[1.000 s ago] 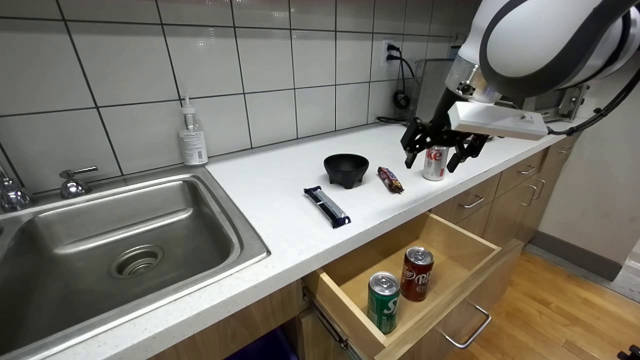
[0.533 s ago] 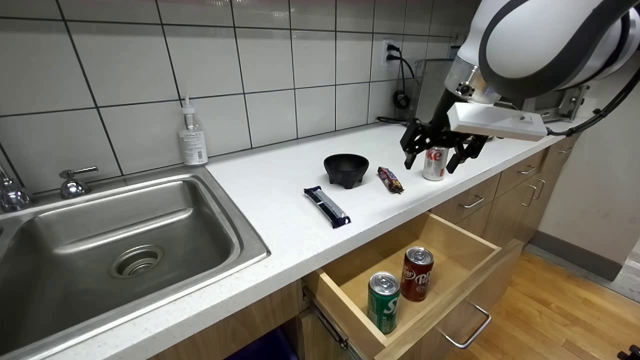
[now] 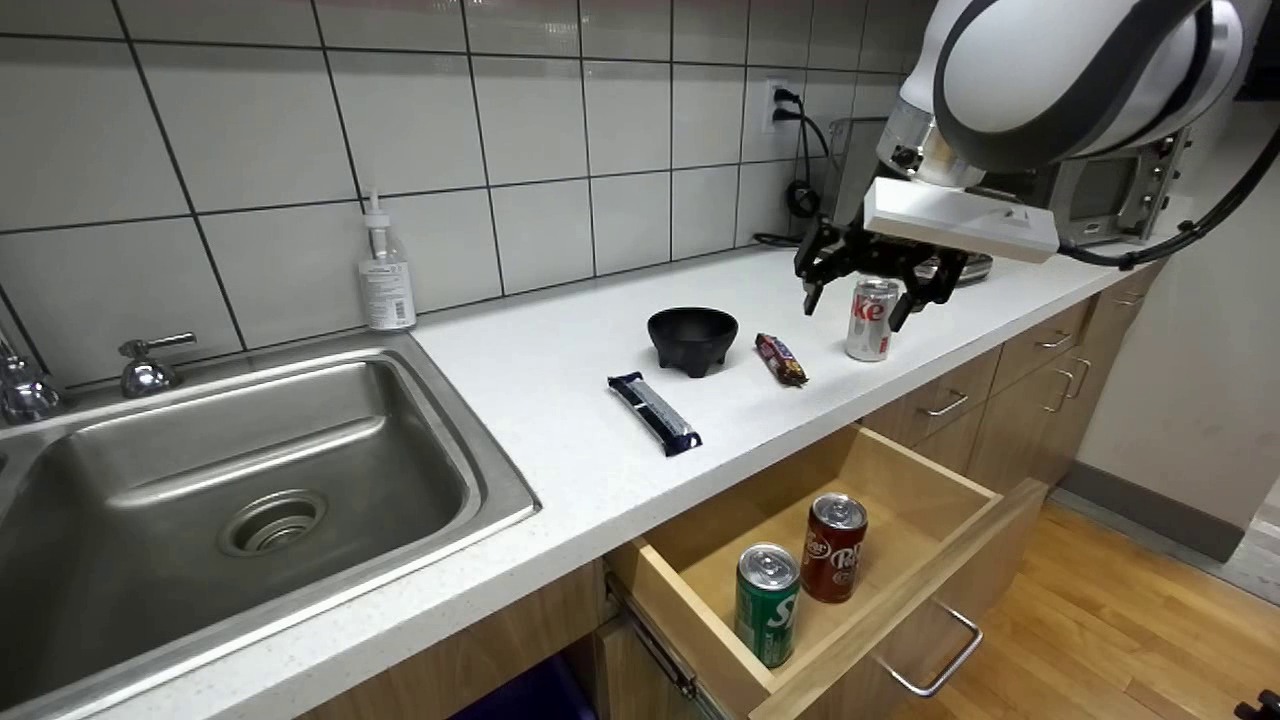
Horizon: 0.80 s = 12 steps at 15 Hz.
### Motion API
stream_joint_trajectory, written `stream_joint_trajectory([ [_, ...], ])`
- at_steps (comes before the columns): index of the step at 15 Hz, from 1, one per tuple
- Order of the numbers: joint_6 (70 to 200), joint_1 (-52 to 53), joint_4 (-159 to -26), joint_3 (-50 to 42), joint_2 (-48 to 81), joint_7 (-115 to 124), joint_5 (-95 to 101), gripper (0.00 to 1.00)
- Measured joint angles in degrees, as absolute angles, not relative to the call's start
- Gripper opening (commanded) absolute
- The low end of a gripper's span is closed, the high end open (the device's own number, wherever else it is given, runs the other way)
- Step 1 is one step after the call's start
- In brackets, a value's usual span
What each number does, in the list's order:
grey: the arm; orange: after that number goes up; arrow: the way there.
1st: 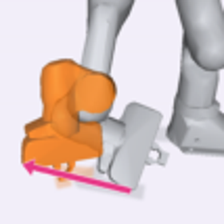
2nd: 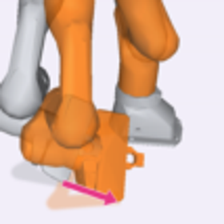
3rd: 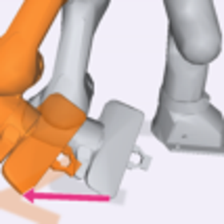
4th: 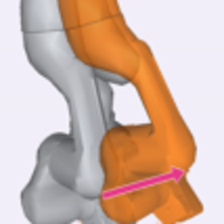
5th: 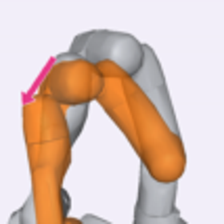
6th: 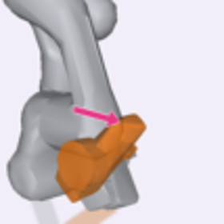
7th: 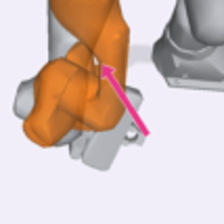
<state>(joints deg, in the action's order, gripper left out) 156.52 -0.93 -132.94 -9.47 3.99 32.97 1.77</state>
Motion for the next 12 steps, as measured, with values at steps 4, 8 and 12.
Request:
stream_joint_trajectory([
  [4, 152.80, -1.59, -128.79, -10.60, 5.67, 37.61, 3.02, 1.00],
  [8, 149.47, -2.00, -125.02, -11.85, 7.36, 41.38, 3.78, 1.00],
  [12, 146.77, -2.35, -122.05, -12.89, 8.98, 43.13, 4.19, 1.00],
])
